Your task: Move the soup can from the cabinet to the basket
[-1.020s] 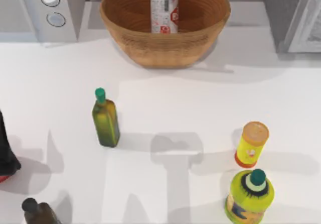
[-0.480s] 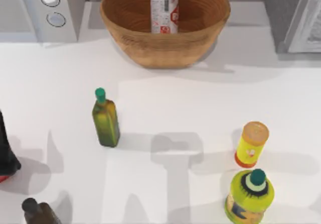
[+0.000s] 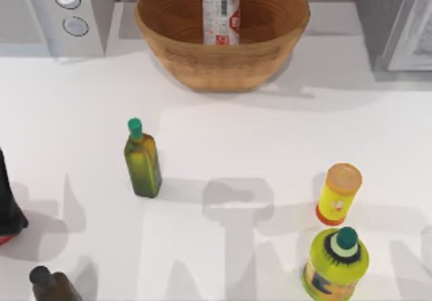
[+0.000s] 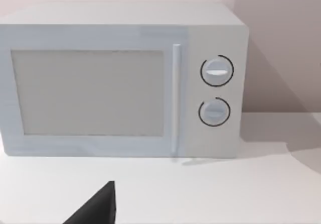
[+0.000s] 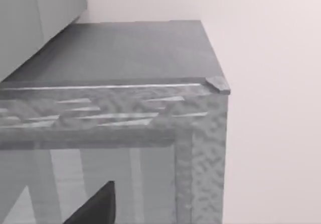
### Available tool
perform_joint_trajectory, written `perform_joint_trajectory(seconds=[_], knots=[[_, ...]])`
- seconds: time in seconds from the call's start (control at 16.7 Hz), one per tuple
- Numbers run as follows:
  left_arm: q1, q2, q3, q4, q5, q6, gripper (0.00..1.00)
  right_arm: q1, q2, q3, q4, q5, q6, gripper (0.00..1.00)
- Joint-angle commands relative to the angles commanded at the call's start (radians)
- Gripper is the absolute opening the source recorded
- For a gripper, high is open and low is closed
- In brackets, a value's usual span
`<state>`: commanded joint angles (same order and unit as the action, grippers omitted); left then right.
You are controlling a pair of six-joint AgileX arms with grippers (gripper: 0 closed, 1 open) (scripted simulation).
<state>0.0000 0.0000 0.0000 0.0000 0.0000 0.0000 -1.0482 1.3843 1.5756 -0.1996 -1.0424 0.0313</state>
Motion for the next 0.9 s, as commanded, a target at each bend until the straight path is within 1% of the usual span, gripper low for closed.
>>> perform_joint_trajectory(seconds=[0.12,0.24,0.66,0.78,0.9], knots=[[0.000,0.000,0.000,0.000,0.000,0.000,1.00,0.004,-0.024,0.092,-0.102,0.005,0.000,1.00],[0.000,0.000,0.000,0.000,0.000,0.000,1.00,0.006,-0.040,0.149,-0.162,0.008,0.000,1.00],[0.000,0.000,0.000,0.000,0.000,0.000,1.00,0.005,-0.043,0.168,-0.178,0.009,0.000,1.00],[0.000,0.000,0.000,0.000,0.000,0.000,1.00,0.036,-0.042,0.174,-0.179,0.041,0.000,1.00],[0.000,0.000,0.000,0.000,0.000,0.000,1.00,0.106,-0.039,0.182,-0.183,0.111,0.000,1.00]])
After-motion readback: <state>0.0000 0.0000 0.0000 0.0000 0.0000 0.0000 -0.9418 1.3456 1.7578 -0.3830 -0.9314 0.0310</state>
